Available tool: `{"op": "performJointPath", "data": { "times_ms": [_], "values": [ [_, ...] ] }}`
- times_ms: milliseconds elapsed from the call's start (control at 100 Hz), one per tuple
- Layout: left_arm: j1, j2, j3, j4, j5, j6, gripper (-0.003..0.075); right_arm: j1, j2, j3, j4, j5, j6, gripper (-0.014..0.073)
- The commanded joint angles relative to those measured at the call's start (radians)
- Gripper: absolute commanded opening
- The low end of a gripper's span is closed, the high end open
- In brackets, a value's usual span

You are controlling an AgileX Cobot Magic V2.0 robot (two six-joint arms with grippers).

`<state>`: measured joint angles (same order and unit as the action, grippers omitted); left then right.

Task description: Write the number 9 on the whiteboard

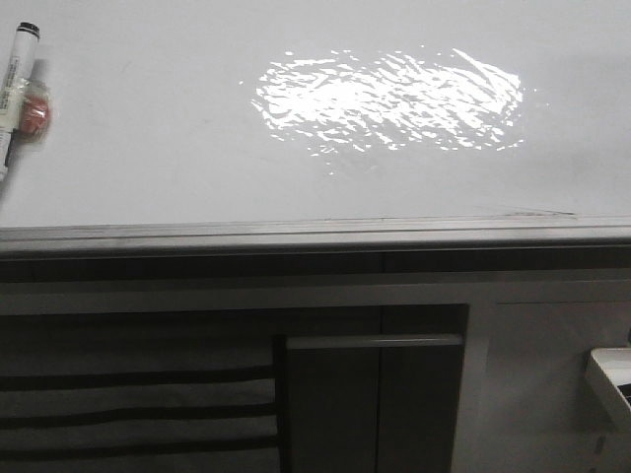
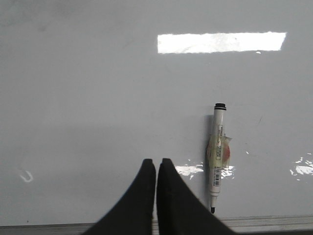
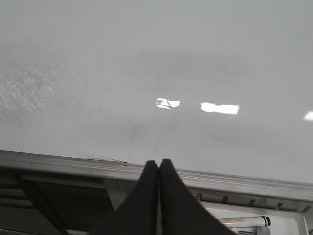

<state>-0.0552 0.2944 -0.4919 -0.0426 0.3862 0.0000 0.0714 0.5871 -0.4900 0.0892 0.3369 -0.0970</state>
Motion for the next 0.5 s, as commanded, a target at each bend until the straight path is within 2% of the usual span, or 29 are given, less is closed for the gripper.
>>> {"op": "performJointPath", "data": {
  "times_ms": [0, 190, 390, 450, 490],
  "values": [
    [0.003, 0.017, -0.035, -0.001, -0.076, 0.000, -0.0020, -0.005, 0.024, -0.036, -0.009, -0.069, -0.007, -0.0072],
    [0.003, 0.017, -0.035, -0.001, -0.074, 0.000, -0.0020, -0.005, 0.038, -0.036, 0.005, -0.006, -0.007, -0.0072],
    [0.003, 0.018, -0.035, -0.001, -0.072, 0.000, -0.0018, -0.005, 0.040, -0.036, 0.009, -0.022, -0.007, -0.0072],
    [0.003, 0.018, -0.035, 0.008, -0.072, 0.000, 0.0003, -0.005, 0.040, -0.036, 0.009, -0.036, -0.007, -0.0072],
    [0.003, 0.018, -0.035, 0.028, -0.072, 0.000, 0.0050, -0.005, 0.040, -0.036, 0.009, -0.041, -0.007, -0.0072]
  ]
}}
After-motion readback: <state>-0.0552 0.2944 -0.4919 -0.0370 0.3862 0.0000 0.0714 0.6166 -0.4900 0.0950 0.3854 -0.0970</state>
